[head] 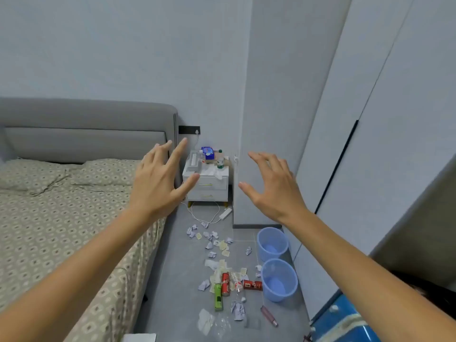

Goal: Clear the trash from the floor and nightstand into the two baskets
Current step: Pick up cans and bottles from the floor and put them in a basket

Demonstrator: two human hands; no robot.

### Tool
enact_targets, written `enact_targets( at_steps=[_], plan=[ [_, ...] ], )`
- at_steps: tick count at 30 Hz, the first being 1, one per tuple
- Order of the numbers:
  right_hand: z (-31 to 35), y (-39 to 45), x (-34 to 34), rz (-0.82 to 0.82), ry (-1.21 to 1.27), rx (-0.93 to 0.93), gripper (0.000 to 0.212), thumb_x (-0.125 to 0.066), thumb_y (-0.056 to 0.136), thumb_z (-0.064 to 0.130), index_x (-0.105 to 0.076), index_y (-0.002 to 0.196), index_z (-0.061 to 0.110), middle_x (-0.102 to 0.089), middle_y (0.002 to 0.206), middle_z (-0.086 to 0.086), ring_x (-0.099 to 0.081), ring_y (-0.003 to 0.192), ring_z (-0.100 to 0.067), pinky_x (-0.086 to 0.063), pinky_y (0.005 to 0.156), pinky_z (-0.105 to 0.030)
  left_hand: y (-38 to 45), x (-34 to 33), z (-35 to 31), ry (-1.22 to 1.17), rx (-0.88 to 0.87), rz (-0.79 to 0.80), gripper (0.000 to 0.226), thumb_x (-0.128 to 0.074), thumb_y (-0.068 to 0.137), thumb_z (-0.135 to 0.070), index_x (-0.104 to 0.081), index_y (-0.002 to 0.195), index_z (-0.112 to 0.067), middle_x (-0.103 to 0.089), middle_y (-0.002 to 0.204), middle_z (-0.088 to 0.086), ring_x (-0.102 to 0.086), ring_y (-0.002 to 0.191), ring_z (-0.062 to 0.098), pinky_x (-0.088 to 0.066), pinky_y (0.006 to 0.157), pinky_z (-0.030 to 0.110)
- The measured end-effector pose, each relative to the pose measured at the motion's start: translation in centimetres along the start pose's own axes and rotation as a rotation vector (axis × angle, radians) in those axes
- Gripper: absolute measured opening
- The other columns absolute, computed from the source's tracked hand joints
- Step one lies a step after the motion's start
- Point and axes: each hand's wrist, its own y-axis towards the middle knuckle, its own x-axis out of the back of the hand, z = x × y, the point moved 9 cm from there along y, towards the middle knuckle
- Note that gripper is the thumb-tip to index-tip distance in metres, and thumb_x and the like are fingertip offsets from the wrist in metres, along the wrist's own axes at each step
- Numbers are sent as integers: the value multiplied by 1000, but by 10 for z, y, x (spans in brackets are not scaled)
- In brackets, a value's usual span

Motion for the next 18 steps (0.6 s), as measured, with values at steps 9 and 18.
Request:
enact_targets(
  at_steps=[9, 18],
  plan=[
    [34, 78, -82, 32, 36, 25, 75, -52, 87, 66, -27, 153, 43, -44, 149, 9, -43, 135, -17, -44, 105, -43, 50, -27, 105, 31, 64, 14, 80, -36, 91, -72, -19, 161, -36, -39, 157, 12, -35, 145, 35, -36, 111, 54],
    [11, 171, -145, 49, 91, 34, 74, -64, 87, 56, -37, 152, 34, -47, 146, 6, -46, 132, -21, -46, 106, -44, 115, -77, 161, 40, 111, 49, 79, -41, 92, -71, -18, 160, -39, -36, 158, 11, -38, 141, 36, -44, 103, 57]
  ],
)
